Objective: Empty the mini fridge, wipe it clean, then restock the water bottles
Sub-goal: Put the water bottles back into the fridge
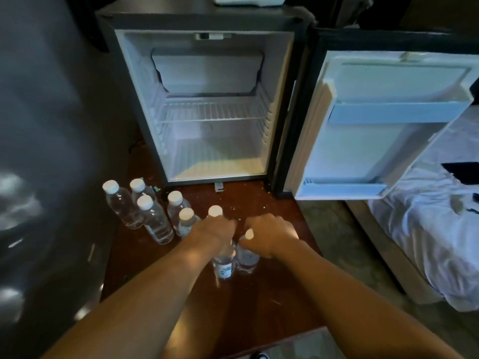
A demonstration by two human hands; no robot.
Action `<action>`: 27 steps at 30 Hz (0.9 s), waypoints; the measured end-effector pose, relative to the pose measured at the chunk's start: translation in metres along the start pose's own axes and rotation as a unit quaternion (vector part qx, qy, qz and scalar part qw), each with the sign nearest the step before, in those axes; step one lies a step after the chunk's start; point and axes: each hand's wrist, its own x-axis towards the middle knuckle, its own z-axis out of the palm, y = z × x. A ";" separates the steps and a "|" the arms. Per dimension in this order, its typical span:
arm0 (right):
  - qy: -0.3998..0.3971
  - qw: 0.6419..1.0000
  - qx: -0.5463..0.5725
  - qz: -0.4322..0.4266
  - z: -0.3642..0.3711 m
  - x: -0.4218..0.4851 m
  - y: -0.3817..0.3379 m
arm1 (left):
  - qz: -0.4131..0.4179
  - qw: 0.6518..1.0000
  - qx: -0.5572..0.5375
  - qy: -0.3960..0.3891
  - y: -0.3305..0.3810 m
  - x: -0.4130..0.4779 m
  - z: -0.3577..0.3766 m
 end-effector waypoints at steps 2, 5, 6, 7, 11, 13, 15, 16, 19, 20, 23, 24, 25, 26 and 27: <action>-0.022 1.000 -0.001 -0.008 -0.005 0.004 0.009 | 0.007 0.999 0.012 -0.053 0.004 0.003 -0.006; -0.025 0.999 0.043 -0.012 -0.024 0.011 0.016 | 0.008 0.988 -0.014 -0.152 0.003 -0.003 -0.036; -0.010 0.998 0.060 -0.016 -0.036 0.013 0.017 | 0.007 0.985 -0.036 -0.171 0.001 -0.006 -0.053; 0.009 0.997 0.069 -0.025 -0.051 0.016 0.017 | 0.007 0.982 -0.060 -0.181 -0.001 -0.011 -0.071; 0.089 0.993 0.065 -0.052 -0.128 0.020 0.007 | -0.012 0.980 -0.158 -0.123 -0.024 -0.031 -0.159; 0.126 0.986 0.089 -0.056 -0.162 0.027 0.001 | -0.035 0.976 -0.212 -0.035 -0.039 -0.044 -0.201; 0.169 0.976 0.121 -0.061 -0.187 0.036 -0.006 | -0.056 0.969 -0.232 0.069 -0.055 -0.049 -0.230; 0.190 0.970 0.141 -0.062 -0.196 0.040 -0.010 | -0.070 0.963 -0.230 0.121 -0.062 -0.049 -0.240; 0.267 0.939 0.210 -0.050 -0.214 0.059 -0.023 | -0.138 0.938 -0.190 0.255 -0.084 -0.035 -0.252; 0.290 0.929 0.226 -0.044 -0.218 0.068 -0.027 | -0.161 0.925 -0.183 0.293 -0.093 -0.027 -0.252; 0.326 0.902 0.280 -0.027 -0.222 0.093 -0.043 | -0.198 0.869 -0.254 0.377 -0.122 0.005 -0.244; 0.336 0.889 0.309 -0.020 -0.222 0.103 -0.047 | -0.203 0.850 -0.280 0.398 -0.131 0.016 -0.241; 0.347 0.878 0.330 -0.014 -0.224 0.112 -0.052 | -0.206 0.833 -0.302 0.414 -0.137 0.027 -0.239; 0.355 0.866 0.351 -0.003 -0.224 0.120 -0.058 | -0.207 0.818 -0.324 0.429 -0.141 0.036 -0.238; 0.363 0.851 0.379 0.014 -0.225 0.129 -0.064 | -0.206 0.800 -0.348 0.443 -0.146 0.046 -0.237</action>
